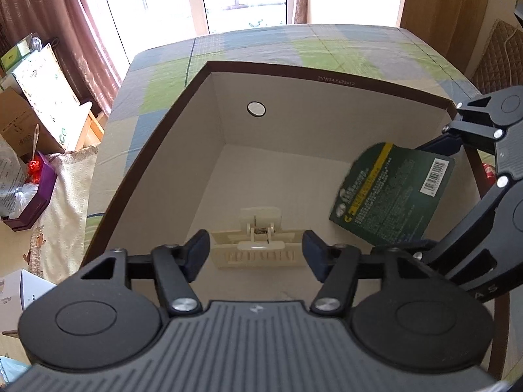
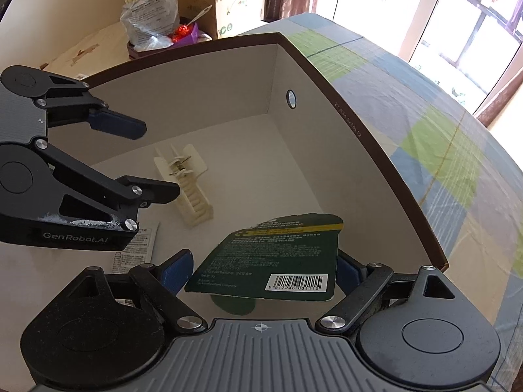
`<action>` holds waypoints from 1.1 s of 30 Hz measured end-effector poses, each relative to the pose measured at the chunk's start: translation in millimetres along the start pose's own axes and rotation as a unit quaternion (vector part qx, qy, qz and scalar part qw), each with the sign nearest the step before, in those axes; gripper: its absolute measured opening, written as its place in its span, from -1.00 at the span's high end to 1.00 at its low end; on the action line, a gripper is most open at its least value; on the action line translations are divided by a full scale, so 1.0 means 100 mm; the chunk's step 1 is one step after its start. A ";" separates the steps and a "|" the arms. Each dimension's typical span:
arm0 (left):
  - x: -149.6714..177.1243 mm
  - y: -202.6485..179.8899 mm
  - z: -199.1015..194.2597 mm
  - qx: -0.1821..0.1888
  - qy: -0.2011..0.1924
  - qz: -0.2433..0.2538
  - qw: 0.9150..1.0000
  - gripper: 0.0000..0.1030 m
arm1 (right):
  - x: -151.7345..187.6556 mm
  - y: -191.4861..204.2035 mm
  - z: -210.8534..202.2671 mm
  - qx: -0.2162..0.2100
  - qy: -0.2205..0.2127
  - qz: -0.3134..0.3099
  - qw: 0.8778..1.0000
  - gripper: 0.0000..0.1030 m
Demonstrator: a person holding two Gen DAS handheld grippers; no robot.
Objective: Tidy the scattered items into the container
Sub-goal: 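Carry the clip and green card into the box and open both tools, then withdraw both tools from the box toward the remaining items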
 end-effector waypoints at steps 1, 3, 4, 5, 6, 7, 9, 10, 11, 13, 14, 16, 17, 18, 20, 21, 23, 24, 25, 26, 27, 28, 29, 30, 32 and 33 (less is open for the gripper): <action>0.00 0.00 0.00 -0.001 0.001 0.001 1.000 -0.20 | 0.01 0.00 -0.01 0.000 -0.002 0.000 1.000 -0.77; 0.01 0.00 -0.01 -0.004 0.004 0.003 1.000 -0.25 | 0.02 0.01 -0.04 -0.002 -0.005 -0.002 1.000 -0.77; 0.01 0.00 -0.02 -0.005 0.005 0.004 1.000 -0.31 | 0.03 0.02 -0.07 -0.001 -0.007 -0.006 1.000 -0.77; 0.02 -0.01 -0.03 -0.007 0.006 0.004 1.000 -0.44 | 0.03 0.03 -0.09 0.000 -0.011 -0.011 1.000 -0.77; 0.03 -0.01 -0.03 -0.008 0.007 0.004 1.000 -0.48 | 0.05 0.03 -0.12 -0.001 -0.014 -0.014 1.000 -0.77; 0.04 -0.01 -0.05 -0.008 0.007 0.003 1.000 -0.50 | 0.06 0.04 -0.15 -0.004 -0.017 -0.015 1.000 -0.78; 0.05 0.00 -0.08 -0.007 0.009 0.001 1.000 -0.52 | 0.09 0.05 -0.20 -0.007 -0.023 -0.011 1.000 -1.00; 0.05 0.00 -0.09 -0.007 0.010 -0.001 1.000 -0.55 | 0.10 0.06 -0.24 -0.006 -0.030 -0.011 0.999 -1.00; 0.05 0.00 -0.11 -0.008 0.010 -0.002 1.000 -0.59 | 0.11 0.07 -0.27 -0.006 -0.036 -0.013 0.999 -1.00; 0.06 0.01 -0.16 -0.009 0.009 -0.005 1.000 -0.63 | 0.13 0.09 -0.31 -0.003 -0.039 -0.016 0.999 -1.00; 0.06 0.02 -0.18 -0.011 0.010 -0.007 1.000 -0.65 | 0.13 0.11 -0.33 -0.001 -0.042 -0.019 0.999 -1.00; 0.06 0.03 -0.25 -0.011 0.010 -0.015 1.000 -0.70 | 0.15 0.15 -0.37 0.005 -0.047 -0.027 0.999 -1.00; 0.07 0.03 -0.30 -0.009 0.009 -0.018 1.000 -0.73 | 0.15 0.17 -0.40 0.009 -0.050 -0.030 0.998 -1.00; 0.07 0.03 -0.34 -0.008 0.007 -0.021 1.000 -0.73 | 0.16 0.18 -0.42 0.011 -0.053 -0.030 0.998 -1.00; 0.08 0.02 -0.44 -0.011 0.006 -0.024 1.000 -0.75 | 0.19 0.20 -0.47 0.013 -0.059 -0.023 0.998 -1.00; 0.09 0.02 -0.49 -0.013 0.006 -0.024 1.000 -0.75 | 0.20 0.20 -0.51 0.013 -0.062 -0.018 0.998 -1.00; 0.10 0.01 -0.60 -0.017 0.007 -0.025 1.000 -0.79 | 0.21 0.22 -0.57 0.014 -0.065 -0.009 0.998 -1.00; 0.11 0.00 -0.65 -0.020 0.006 -0.028 0.999 -0.79 | 0.22 0.23 -0.60 0.014 -0.067 -0.005 0.998 -1.00; 0.12 0.00 -0.70 -0.021 0.005 -0.031 0.999 -0.79 | 0.23 0.24 -0.63 0.014 -0.069 -0.002 0.997 -1.00; 0.13 0.00 -0.76 -0.022 0.005 -0.036 0.999 -0.79 | 0.23 0.25 -0.67 0.014 -0.073 0.002 0.997 -1.00; 0.14 0.00 -0.81 -0.022 0.005 -0.040 0.999 -0.80 | 0.24 0.27 -0.70 0.014 -0.076 0.007 0.997 -1.00; 0.15 0.01 -0.87 -0.024 0.006 -0.045 0.999 -0.80 | 0.25 0.27 -0.74 0.014 -0.079 0.012 0.997 -1.00; 0.17 0.01 -0.92 -0.026 0.007 -0.050 0.998 -0.80 | 0.26 0.28 -0.78 0.015 -0.082 0.018 0.996 -1.00; 0.18 0.02 -0.98 -0.029 0.006 -0.054 0.998 -0.80 | 0.27 0.29 -0.82 0.016 -0.085 0.024 0.996 -1.00; 0.19 0.02 -1.09 -0.032 0.005 -0.059 0.998 -0.80 | 0.29 0.30 -0.89 0.016 -0.089 0.034 0.995 -1.00; 0.20 0.02 -1.14 -0.036 0.006 -0.060 0.998 -0.80 | 0.31 0.31 -0.94 0.015 -0.091 0.037 0.995 -1.00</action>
Point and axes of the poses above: each gripper's, at about its wrist camera, not at the fingertips, and z roughly the way its jaws point, y to its left, x to its underside, the point moved 6 cm from there along z, roughly the way its jaws point, and after that the axes turned 3 degrees about z, right-handed, at the moved point
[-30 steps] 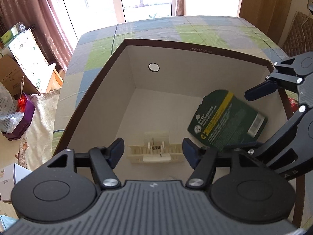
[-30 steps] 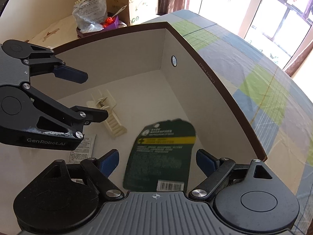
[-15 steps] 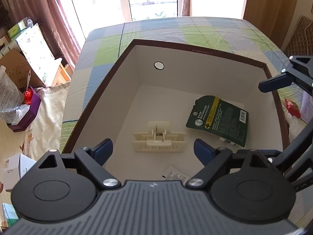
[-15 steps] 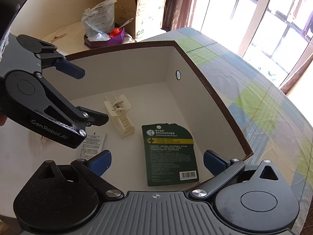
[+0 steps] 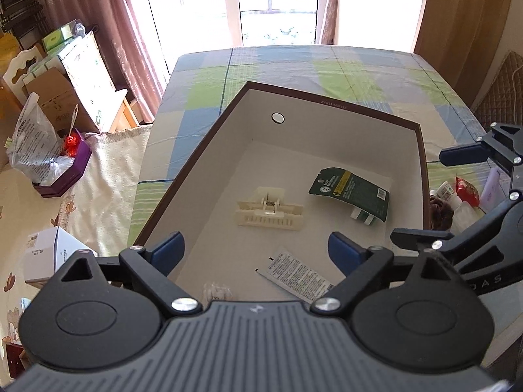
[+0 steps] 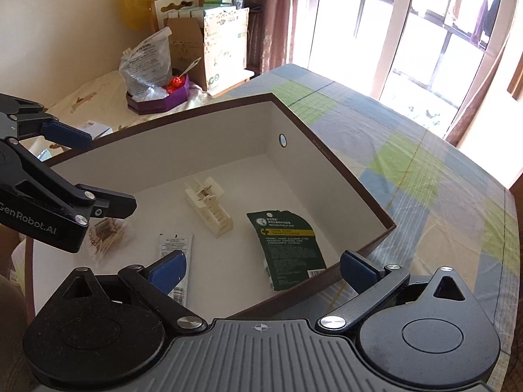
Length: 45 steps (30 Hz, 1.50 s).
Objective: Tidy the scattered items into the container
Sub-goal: 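Withdraw both tools from the box toward the remaining items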
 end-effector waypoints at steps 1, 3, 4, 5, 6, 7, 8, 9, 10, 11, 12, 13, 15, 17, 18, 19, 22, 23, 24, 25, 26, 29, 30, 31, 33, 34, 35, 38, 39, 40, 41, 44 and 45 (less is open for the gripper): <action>0.01 0.00 -0.05 -0.005 -0.001 -0.001 1.000 -0.80 | 0.01 0.01 -0.05 -0.001 -0.003 0.003 1.000 -1.00; 0.04 0.01 -0.16 -0.008 -0.001 -0.005 1.000 -0.81 | 0.02 0.03 -0.14 -0.001 -0.010 0.011 1.000 -1.00; 0.06 0.01 -0.21 -0.007 -0.002 -0.010 1.000 -0.81 | 0.03 0.03 -0.19 -0.002 -0.012 0.016 1.000 -1.00; 0.08 0.01 -0.26 -0.005 -0.002 -0.015 1.000 -0.81 | 0.04 0.03 -0.24 -0.004 -0.014 0.022 1.000 -1.00; 0.10 0.01 -0.31 -0.004 -0.002 -0.020 1.000 -0.81 | 0.05 0.04 -0.28 -0.006 -0.015 0.027 1.000 -1.00; 0.11 0.00 -0.35 -0.005 -0.002 -0.022 1.000 -0.81 | 0.07 0.05 -0.31 -0.007 -0.016 0.031 0.999 -1.00; 0.13 -0.01 -0.39 -0.006 -0.002 -0.023 1.000 -0.81 | 0.08 0.06 -0.35 -0.008 -0.016 0.033 0.999 -1.00; 0.14 -0.02 -0.43 -0.007 -0.002 -0.024 1.000 -0.81 | 0.10 0.07 -0.39 -0.008 -0.016 0.035 0.999 -1.00; 0.16 -0.03 -0.47 -0.008 -0.001 -0.025 1.000 -0.81 | 0.11 0.08 -0.42 -0.009 -0.016 0.036 0.999 -1.00; 0.18 -0.05 -0.51 -0.008 -0.002 -0.025 1.000 -0.81 | 0.13 0.10 -0.46 -0.009 -0.016 0.037 0.999 -1.00; 0.19 -0.07 -0.55 -0.007 -0.003 -0.025 1.000 -0.81 | 0.14 0.11 -0.49 -0.010 -0.016 0.038 0.999 -1.00; 0.21 -0.09 -0.59 -0.006 -0.002 -0.026 1.000 -0.81 | 0.16 0.13 -0.53 -0.010 -0.017 0.039 0.999 -1.00; 0.26 -0.11 -0.65 -0.004 0.001 -0.029 1.000 -0.81 | 0.18 0.15 -0.59 -0.012 -0.019 0.044 0.999 -1.00; 0.30 -0.14 -0.70 0.000 0.002 -0.033 0.999 -0.81 | 0.22 0.16 -0.65 -0.011 -0.019 0.049 0.999 -1.00; 0.33 -0.16 -0.73 0.001 0.002 -0.035 0.999 -0.81 | 0.23 0.16 -0.68 -0.011 -0.020 0.053 0.998 -1.00; 0.35 -0.17 -0.76 0.001 0.003 -0.036 0.999 -0.81 | 0.25 0.16 -0.71 -0.012 -0.020 0.057 0.998 -1.00; 0.40 -0.22 -0.84 0.001 0.002 -0.039 0.999 -0.81 | 0.30 0.17 -0.78 -0.014 -0.020 0.070 0.997 -1.00; 0.42 -0.23 -0.87 0.000 0.003 -0.041 0.999 -0.81 | 0.32 0.17 -0.80 -0.015 -0.019 0.072 0.997 -1.00; 0.44 -0.25 -0.89 0.001 0.002 -0.043 0.999 -0.81 | 0.34 0.18 -0.82 -0.015 -0.018 0.074 0.997 -1.00; 0.46 -0.27 -0.92 0.003 0.002 -0.044 0.999 -0.81 | 0.36 0.19 -0.85 -0.016 -0.018 0.076 0.997 -1.00; 0.48 -0.29 -0.94 0.004 0.002 -0.045 0.999 -0.81 | 0.38 0.20 -0.87 -0.016 -0.018 0.079 0.997 -1.00; 0.56 -0.34 -1.00 0.006 0.005 -0.048 0.999 -0.81 | 0.44 0.23 -0.94 -0.018 -0.017 0.088 0.996 -1.00; 0.59 -0.35 -1.01 0.007 0.006 -0.049 0.999 -0.81 | 0.46 0.24 -0.96 -0.018 -0.017 0.092 0.995 -1.00; 0.62 -0.37 -1.03 0.009 0.007 -0.050 0.999 -0.81 | 0.48 0.24 -0.98 -0.017 -0.017 0.095 0.995 -1.00; 0.67 -0.41 -1.05 0.013 0.009 -0.052 0.999 -0.81 | 0.53 0.24 -1.02 -0.015 -0.016 0.102 0.995 -1.00; 0.69 -0.43 -1.06 0.015 0.009 -0.052 0.998 -0.81 | 0.55 0.24 -1.04 -0.014 -0.015 0.105 0.994 -1.00; 0.71 -0.45 -1.08 0.018 0.010 -0.052 0.998 -0.81 | 0.57 0.23 -1.06 -0.013 -0.015 0.109 0.994 -1.00; 0.77 -0.53 -1.11 0.023 0.012 -0.050 0.998 -0.81 | 0.64 0.22 -1.12 -0.010 -0.014 0.119 0.993 -1.00; 0.79 -0.55 -1.12 0.024 0.012 -0.049 0.998 -0.81 | 0.67 0.21 -1.14 -0.009 -0.013 0.122 0.992 -1.00; 0.80 -0.57 -1.13 0.025 0.011 -0.048 0.998 -0.81 | 0.69 0.20 -1.16 -0.007 -0.012 0.126 0.992 -1.00; 0.81 -0.58 -1.14 0.025 0.011 -0.048 0.998 -0.81 | 0.71 0.19 -1.17 -0.006 -0.011 0.129 0.992 -1.00; 0.84 -0.64 -1.15 0.027 0.010 -0.047 0.998 -0.81 | 0.77 0.17 -1.21 -0.001 -0.010 0.136 0.991 -1.00; 0.85 -0.65 -1.16 0.028 0.010 -0.046 0.998 -0.81 | 0.79 0.16 -1.22 0.001 -0.010 0.139 0.990 -1.00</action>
Point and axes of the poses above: each gripper's, at about its wrist camera, not at the fingertips, and z roughly the way its jaws point, y to its left, x to its underside, the point moved 6 cm from there along z, roughly the way its jaws point, and after that the axes turned 3 degrees about z, right-handed, at the moved point
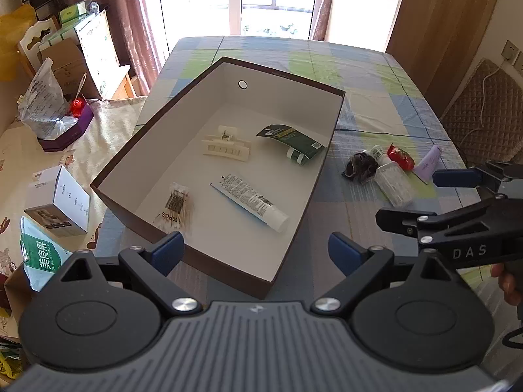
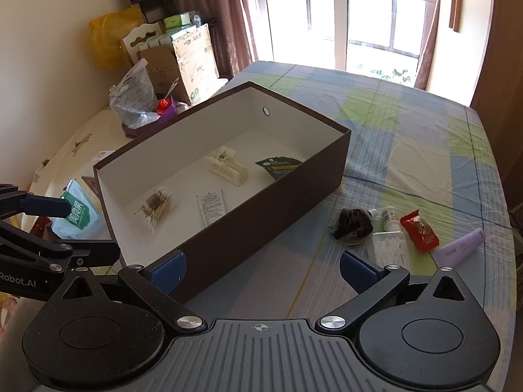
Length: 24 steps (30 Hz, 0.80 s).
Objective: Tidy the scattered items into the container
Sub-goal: 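Withdraw both tools from the box toward the remaining items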
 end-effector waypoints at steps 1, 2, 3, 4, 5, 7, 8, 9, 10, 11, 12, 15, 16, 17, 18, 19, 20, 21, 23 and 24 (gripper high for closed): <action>0.01 -0.02 0.00 0.001 0.000 0.001 1.000 -0.81 | 0.01 -0.01 -0.01 0.002 0.000 0.002 1.000 -1.00; 0.02 -0.03 -0.01 0.002 0.000 0.001 1.000 -0.81 | 0.03 -0.03 -0.03 0.005 -0.001 0.005 1.000 -1.00; 0.02 -0.05 -0.01 0.002 0.000 0.002 1.000 -0.81 | 0.04 -0.04 -0.04 0.007 -0.001 0.007 1.000 -1.00; 0.03 -0.06 -0.02 0.002 -0.001 0.002 1.000 -0.81 | 0.06 -0.06 -0.06 0.008 0.000 0.009 1.000 -1.00; 0.04 -0.08 -0.02 0.003 -0.001 0.003 1.000 -0.81 | 0.07 -0.08 -0.07 0.010 0.000 0.012 1.000 -1.00; 0.05 -0.11 -0.02 0.004 -0.001 0.004 1.000 -0.81 | 0.11 -0.12 -0.10 0.012 -0.001 0.018 1.000 -1.00; 0.05 -0.13 -0.03 0.005 -0.001 0.005 1.000 -0.81 | 0.12 -0.14 -0.11 0.014 -0.002 0.021 1.000 -1.00; 0.05 -0.15 -0.03 0.005 -0.002 0.007 1.000 -0.81 | 0.14 -0.16 -0.13 0.016 -0.002 0.024 1.000 -1.00; 0.06 -0.17 -0.03 0.006 -0.002 0.008 1.000 -0.81 | 0.15 -0.18 -0.14 0.019 -0.002 0.027 0.999 -1.00; 0.06 -0.20 -0.03 0.007 -0.003 0.010 1.000 -0.81 | 0.17 -0.21 -0.16 0.022 -0.003 0.030 0.999 -1.00; 0.06 -0.23 -0.03 0.009 -0.004 0.013 1.000 -0.81 | 0.19 -0.24 -0.17 0.025 -0.002 0.034 0.999 -1.00; 0.05 -0.32 -0.02 0.015 -0.005 0.020 1.000 -0.81 | 0.24 -0.35 -0.22 0.035 -0.002 0.047 0.998 -1.00; 0.05 -0.36 -0.01 0.019 -0.006 0.023 1.000 -0.81 | 0.26 -0.39 -0.24 0.038 -0.002 0.051 0.998 -1.00; 0.05 -0.40 0.00 0.023 -0.006 0.026 0.999 -0.81 | 0.28 -0.43 -0.26 0.043 -0.001 0.056 0.997 -1.00; 0.05 -0.45 0.01 0.026 -0.006 0.030 0.999 -0.81 | 0.31 -0.48 -0.27 0.049 -0.001 0.061 0.997 -1.00; 0.05 -0.49 0.03 0.029 -0.006 0.034 0.999 -0.80 | 0.33 -0.53 -0.29 0.055 -0.001 0.066 0.996 -1.00; 0.05 -0.54 0.04 0.033 -0.007 0.038 0.999 -0.80 | 0.35 -0.58 -0.31 0.062 0.000 0.071 0.996 -1.00; 0.04 -0.58 0.06 0.037 -0.007 0.042 0.998 -0.80 | 0.38 -0.64 -0.34 0.069 0.001 0.077 0.995 -1.00; 0.04 -0.67 0.09 0.045 -0.007 0.049 0.998 -0.80 | 0.43 -0.76 -0.38 0.082 0.003 0.089 0.993 -1.00; 0.03 -0.72 0.11 0.048 -0.007 0.051 0.998 -0.80 | 0.45 -0.82 -0.40 0.087 0.004 0.094 0.992 -1.00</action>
Point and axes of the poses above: each gripper's, at about its wrist camera, not at the fingertips, and z roughly the way its jaws point, y to its left, x to its underside, the point moved 6 cm from there along z, roughly the way its jaws point, and after that the axes turned 3 degrees about z, right-handed, at the moved point
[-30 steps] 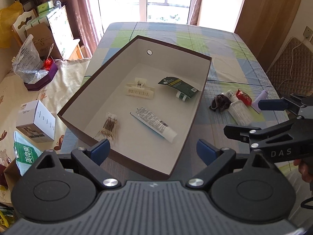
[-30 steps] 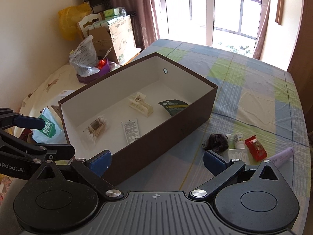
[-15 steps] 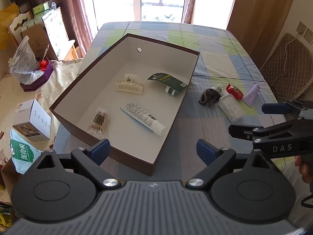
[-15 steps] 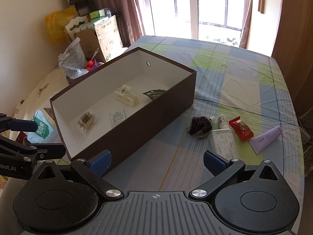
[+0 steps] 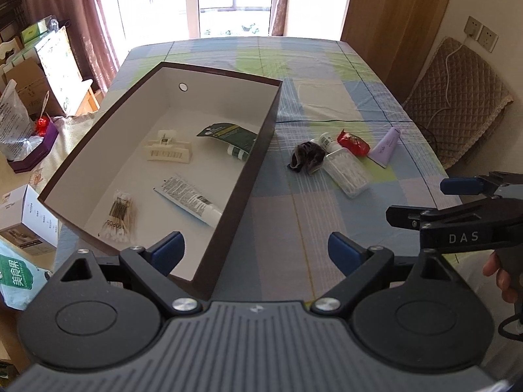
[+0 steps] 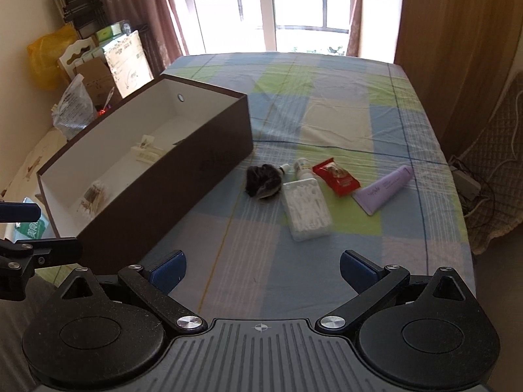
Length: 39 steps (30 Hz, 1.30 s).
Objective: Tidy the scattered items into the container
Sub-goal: 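Withdraw both tools from the box toward the remaining items, then grasp the clear floss-pick box with the left tool while the right tool grasps the lilac tube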
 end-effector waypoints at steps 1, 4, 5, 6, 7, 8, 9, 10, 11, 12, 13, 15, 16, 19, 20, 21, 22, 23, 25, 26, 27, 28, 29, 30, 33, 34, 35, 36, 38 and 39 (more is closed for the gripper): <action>-0.01 -0.05 0.03 0.004 0.000 0.003 1.000 -0.80 | 0.01 -0.07 -0.01 0.007 0.000 0.005 1.000 -1.00; -0.05 -0.18 0.11 0.016 -0.001 0.013 1.000 -0.80 | 0.04 -0.24 -0.05 0.018 0.000 0.021 1.000 -1.00; -0.06 -0.23 0.14 0.020 -0.002 0.016 1.000 -0.80 | 0.05 -0.30 -0.07 0.022 -0.001 0.027 0.999 -1.00; -0.07 -0.27 0.17 0.022 -0.002 0.019 1.000 -0.80 | 0.06 -0.36 -0.08 0.026 -0.001 0.034 0.999 -1.00; -0.08 -0.31 0.20 0.026 -0.003 0.022 0.999 -0.80 | 0.07 -0.41 -0.08 0.030 -0.001 0.040 0.999 -1.00; -0.09 -0.36 0.23 0.030 -0.004 0.025 0.999 -0.79 | 0.08 -0.47 -0.09 0.033 -0.001 0.046 0.998 -1.00; -0.10 -0.40 0.26 0.034 -0.005 0.028 0.999 -0.79 | 0.09 -0.52 -0.09 0.036 -0.001 0.052 0.998 -1.00; -0.11 -0.44 0.29 0.039 -0.006 0.030 0.999 -0.79 | 0.09 -0.57 -0.09 0.039 -0.001 0.058 0.998 -1.00; -0.12 -0.48 0.32 0.043 -0.007 0.032 0.999 -0.79 | 0.10 -0.62 -0.09 0.042 -0.001 0.064 0.997 -1.00; -0.13 -0.52 0.36 0.046 -0.007 0.033 0.998 -0.79 | 0.11 -0.67 -0.09 0.046 -0.002 0.070 0.997 -1.00; -0.14 -0.56 0.40 0.049 -0.007 0.034 0.998 -0.78 | 0.11 -0.72 -0.09 0.047 -0.002 0.077 0.996 -1.00; -0.16 -0.64 0.49 0.053 -0.006 0.037 0.998 -0.78 | 0.12 -0.81 -0.08 0.048 -0.004 0.091 0.995 -1.00; -0.17 -0.68 0.53 0.055 -0.005 0.039 0.998 -0.78 | 0.12 -0.86 -0.06 0.048 -0.003 0.099 0.994 -1.00; -0.20 -0.78 0.65 0.058 -0.004 0.043 0.997 -0.78 | 0.12 -0.99 0.00 0.051 -0.001 0.114 0.992 -1.00; -0.21 -0.80 0.69 0.058 -0.003 0.045 0.997 -0.77 | 0.12 -1.03 0.03 0.054 0.000 0.117 0.992 -1.00; -0.21 -0.82 0.73 0.057 -0.003 0.045 0.997 -0.77 | 0.12 -1.07 0.06 0.056 0.000 0.120 0.991 -1.00; -0.22 -0.84 0.77 0.056 -0.003 0.045 0.997 -0.77 | 0.12 -1.11 0.09 0.057 0.001 0.125 0.991 -1.00; -0.23 -0.86 0.83 0.055 -0.002 0.043 0.998 -0.77 | 0.12 -1.16 0.12 0.058 0.001 0.132 0.990 -1.00; -0.26 -0.90 0.94 0.052 0.000 0.039 0.998 -0.75 | 0.12 -1.25 0.19 0.061 0.002 0.149 0.987 -1.00; -0.27 -0.92 1.00 0.051 0.001 0.037 0.998 -0.72 | 0.13 -1.31 0.22 0.063 0.003 0.161 0.985 -1.00; -0.29 -0.94 1.06 0.050 0.001 0.036 0.998 -0.72 | 0.14 -1.37 0.25 0.065 0.003 0.172 0.983 -1.00; -0.30 -0.97 1.13 0.049 0.002 0.036 0.998 -0.71 | 0.14 -1.42 0.28 0.067 0.003 0.180 0.981 -1.00; -0.31 -1.00 1.19 0.047 0.003 0.037 0.998 -0.69 | 0.15 -1.47 0.31 0.068 0.005 0.187 0.980 -1.00; -0.32 -1.04 1.26 0.046 0.004 0.037 0.998 -0.68 | 0.16 -1.52 0.34 0.070 0.006 0.192 0.979 -1.00; -0.35 -1.15 1.45 0.047 0.011 0.039 0.998 -0.59 | 0.16 -1.66 0.42 0.077 0.013 0.199 0.977 -1.00; -0.36 -1.18 1.52 0.047 0.014 0.039 0.998 -0.56 | 0.16 -1.70 0.44 0.078 0.016 0.201 0.976 -1.00; -0.37 -1.21 1.57 0.046 0.015 0.039 0.998 -0.56 | 0.15 -1.75 0.48 0.079 0.019 0.204 0.976 -1.00; -0.38 -1.23 1.63 0.045 0.016 0.038 0.998 -0.56 | 0.15 -1.79 0.53 0.078 0.022 0.207 0.975 -1.00; -0.41 -1.27 1.73 0.043 0.017 0.035 0.998 -0.56 | 0.12 -1.87 0.61 0.075 0.026 0.213 0.974 -1.00; -0.43 -1.29 1.78 0.041 0.018 0.033 0.998 -0.56 | 0.11 -1.90 0.65 0.073 0.027 0.216 0.973 -1.00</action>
Point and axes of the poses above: each gripper's, at about its wrist camera, not at the fingertips, and z roughly the way its jaws point, y to its left, x to its underside, the point moved 6 cm from there along z, roughly the way its jaws point, and after that the axes turned 3 degrees about z, right-handed, at the moved point
